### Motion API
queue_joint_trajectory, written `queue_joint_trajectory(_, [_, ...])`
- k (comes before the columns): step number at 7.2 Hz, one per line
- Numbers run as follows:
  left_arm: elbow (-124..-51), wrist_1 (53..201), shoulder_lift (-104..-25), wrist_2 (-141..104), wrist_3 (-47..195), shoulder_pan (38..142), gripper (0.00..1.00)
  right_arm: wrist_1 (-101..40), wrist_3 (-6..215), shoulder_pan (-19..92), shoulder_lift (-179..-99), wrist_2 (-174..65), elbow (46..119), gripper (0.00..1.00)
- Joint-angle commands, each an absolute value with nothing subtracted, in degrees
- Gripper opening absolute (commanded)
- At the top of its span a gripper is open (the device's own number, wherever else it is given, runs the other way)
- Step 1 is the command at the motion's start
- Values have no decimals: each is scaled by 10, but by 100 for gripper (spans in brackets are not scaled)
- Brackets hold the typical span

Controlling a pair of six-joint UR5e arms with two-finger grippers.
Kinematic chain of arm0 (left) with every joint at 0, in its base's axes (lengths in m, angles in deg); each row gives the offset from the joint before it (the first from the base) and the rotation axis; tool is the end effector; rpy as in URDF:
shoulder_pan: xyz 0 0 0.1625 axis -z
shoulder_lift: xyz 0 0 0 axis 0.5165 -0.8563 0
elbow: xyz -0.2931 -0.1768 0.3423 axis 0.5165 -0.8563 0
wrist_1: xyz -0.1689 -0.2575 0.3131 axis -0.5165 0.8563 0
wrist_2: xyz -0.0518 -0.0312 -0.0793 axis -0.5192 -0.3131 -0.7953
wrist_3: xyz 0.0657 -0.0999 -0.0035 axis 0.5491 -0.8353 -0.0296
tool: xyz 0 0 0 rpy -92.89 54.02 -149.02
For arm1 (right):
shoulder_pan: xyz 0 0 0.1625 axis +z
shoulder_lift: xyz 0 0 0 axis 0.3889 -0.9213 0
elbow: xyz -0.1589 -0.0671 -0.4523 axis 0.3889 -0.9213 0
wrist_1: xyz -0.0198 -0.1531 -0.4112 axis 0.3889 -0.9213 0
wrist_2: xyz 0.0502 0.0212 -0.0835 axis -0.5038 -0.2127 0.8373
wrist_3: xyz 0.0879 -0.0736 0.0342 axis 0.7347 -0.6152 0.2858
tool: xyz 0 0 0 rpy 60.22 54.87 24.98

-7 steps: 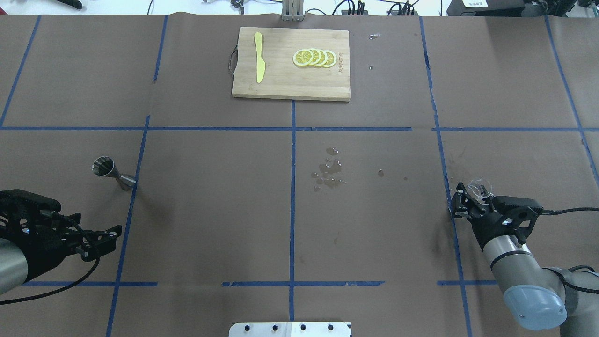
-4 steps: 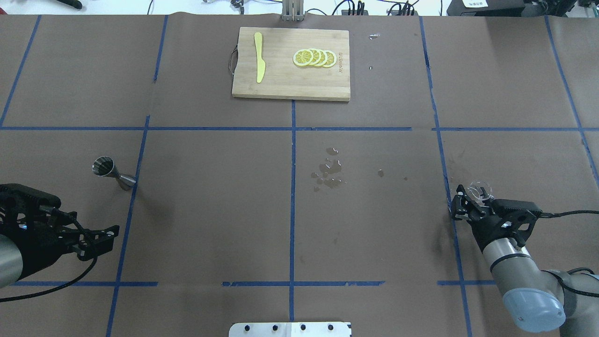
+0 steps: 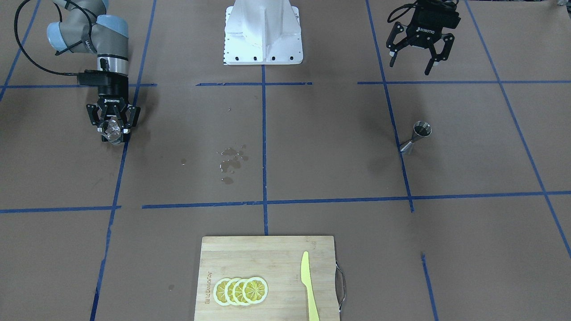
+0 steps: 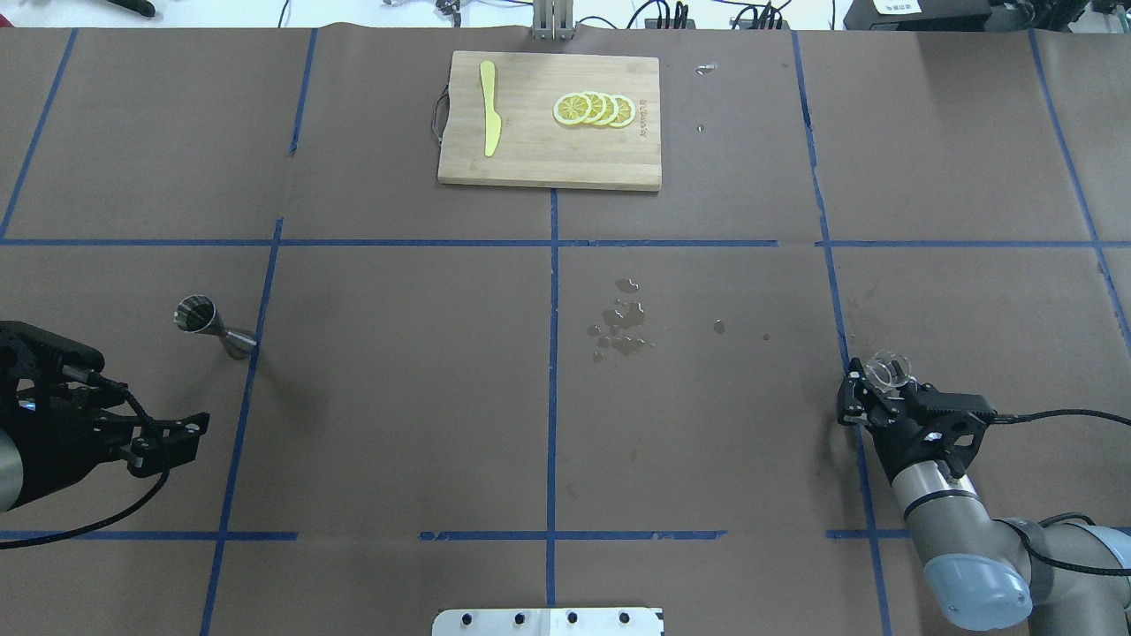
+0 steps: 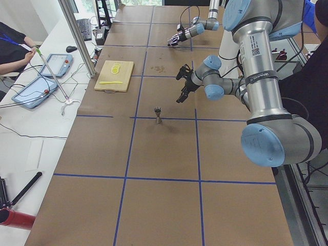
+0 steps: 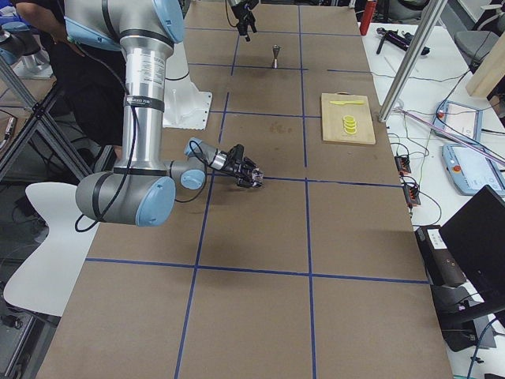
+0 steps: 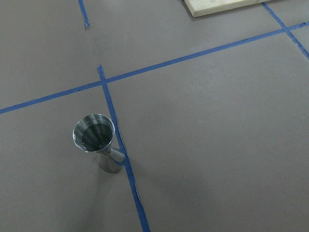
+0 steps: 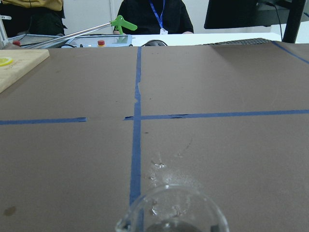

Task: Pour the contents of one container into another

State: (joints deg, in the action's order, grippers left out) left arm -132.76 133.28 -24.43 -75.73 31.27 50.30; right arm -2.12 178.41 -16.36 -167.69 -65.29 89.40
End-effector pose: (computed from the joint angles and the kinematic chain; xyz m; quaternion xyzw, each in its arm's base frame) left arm 0.2879 -0.2665 0.4129 0.2888 0.3942 0.0538 0.8708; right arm -0.4353 -0.2841 0.6151 0.4545 -0.2987 0.2232 0.8089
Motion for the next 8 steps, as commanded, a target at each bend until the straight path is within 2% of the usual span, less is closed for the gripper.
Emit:
queue_joint_trajectory(1, [-1328, 1333, -244, -758, 315, 506, 100, -21, 1783, -165, -1676, -645, 893, 100])
queue_joint_trajectory(4, [-1333, 1333, -244, -764, 316, 507, 100, -19, 1781, -180, -1682, -649, 909, 100])
queue_joint_trajectory(6, [-1334, 1333, -252, -822, 341, 551, 100, -19, 1781, -213, -1719, -662, 931, 100])
queue_joint_trajectory(8, [-1334, 1332, -253, -826, 347, 555, 100, -18, 1782, -246, -1816, -705, 1047, 100])
